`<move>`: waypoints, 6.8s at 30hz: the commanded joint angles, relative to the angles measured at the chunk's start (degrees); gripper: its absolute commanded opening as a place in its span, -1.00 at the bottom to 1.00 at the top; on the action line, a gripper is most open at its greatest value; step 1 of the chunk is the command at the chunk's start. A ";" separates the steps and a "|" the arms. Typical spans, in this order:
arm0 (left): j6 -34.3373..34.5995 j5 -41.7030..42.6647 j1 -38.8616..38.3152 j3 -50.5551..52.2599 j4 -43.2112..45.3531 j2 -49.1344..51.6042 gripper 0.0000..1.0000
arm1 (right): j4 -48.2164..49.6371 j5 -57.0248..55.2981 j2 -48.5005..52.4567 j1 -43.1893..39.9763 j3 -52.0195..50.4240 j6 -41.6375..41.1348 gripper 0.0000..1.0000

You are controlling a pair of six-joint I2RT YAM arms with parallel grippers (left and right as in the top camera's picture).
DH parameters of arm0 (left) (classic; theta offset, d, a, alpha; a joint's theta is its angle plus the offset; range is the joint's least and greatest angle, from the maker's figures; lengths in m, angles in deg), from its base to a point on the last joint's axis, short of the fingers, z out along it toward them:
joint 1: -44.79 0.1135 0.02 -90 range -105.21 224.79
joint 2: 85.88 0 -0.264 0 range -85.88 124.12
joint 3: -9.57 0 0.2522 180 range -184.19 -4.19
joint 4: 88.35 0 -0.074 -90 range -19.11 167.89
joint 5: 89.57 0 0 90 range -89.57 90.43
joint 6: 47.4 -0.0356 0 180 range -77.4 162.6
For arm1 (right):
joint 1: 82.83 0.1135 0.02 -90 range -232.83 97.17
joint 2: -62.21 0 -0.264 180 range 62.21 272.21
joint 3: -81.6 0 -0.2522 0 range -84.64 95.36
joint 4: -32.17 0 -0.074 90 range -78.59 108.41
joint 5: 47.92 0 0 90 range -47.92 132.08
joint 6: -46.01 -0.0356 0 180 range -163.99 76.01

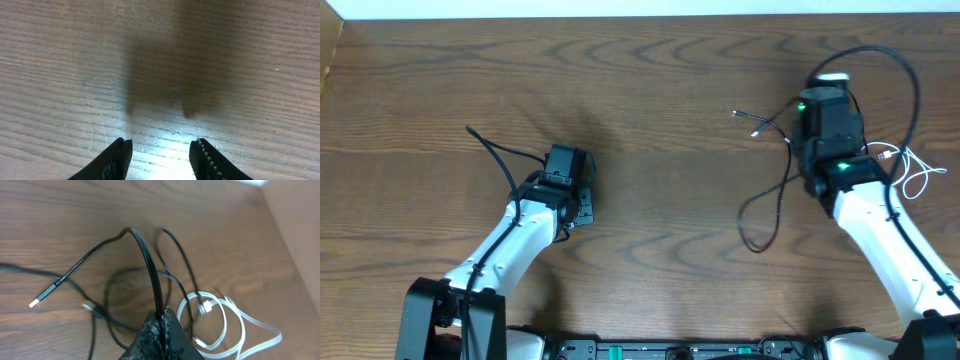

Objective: Untangle cables

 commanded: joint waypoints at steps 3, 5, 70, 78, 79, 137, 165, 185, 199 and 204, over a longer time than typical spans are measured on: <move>0.31 -1.16 0.35 0.50 -0.22 0.66 -0.13 | -1.66 3.56 0.33 -5.42 -0.07 -7.61 -0.88; 0.31 -1.16 0.35 0.50 -0.22 0.66 -0.13 | -1.79 8.52 0.83 -7.06 -0.07 -7.63 -0.42; 0.33 -1.16 0.35 0.50 -0.22 0.66 -0.13 | -12.35 27.02 6.62 -3.19 -16.13 -18.01 -0.70; 0.33 -1.16 0.35 0.50 -0.20 0.66 -0.13 | -8.26 27.61 12.85 -3.21 -16.20 -17.88 -0.98; 0.31 -1.16 0.35 0.50 -0.20 0.66 -0.12 | -7.72 27.61 13.35 -3.21 -16.20 -17.88 -0.98; 0.33 -1.14 0.35 0.50 0.48 0.66 -0.13 | -11.56 39.60 7.61 -3.04 -12.92 -9.44 -0.87; 0.33 -1.11 0.35 0.50 0.46 0.66 -0.13 | -11.13 45.72 7.61 -3.10 -12.90 -6.49 -0.86; 0.33 -1.11 0.35 0.50 0.44 0.66 -0.13 | -9.22 37.42 7.93 -3.10 -14.23 -12.59 -0.98; 0.33 -1.14 0.35 0.50 0.46 0.66 -0.13 | -10.49 38.51 5.62 -3.87 -12.76 -11.91 -0.75; 0.33 -1.14 0.35 0.50 0.48 0.66 -0.13 | -10.08 40.81 0.63 -3.85 -12.00 -16.98 -0.31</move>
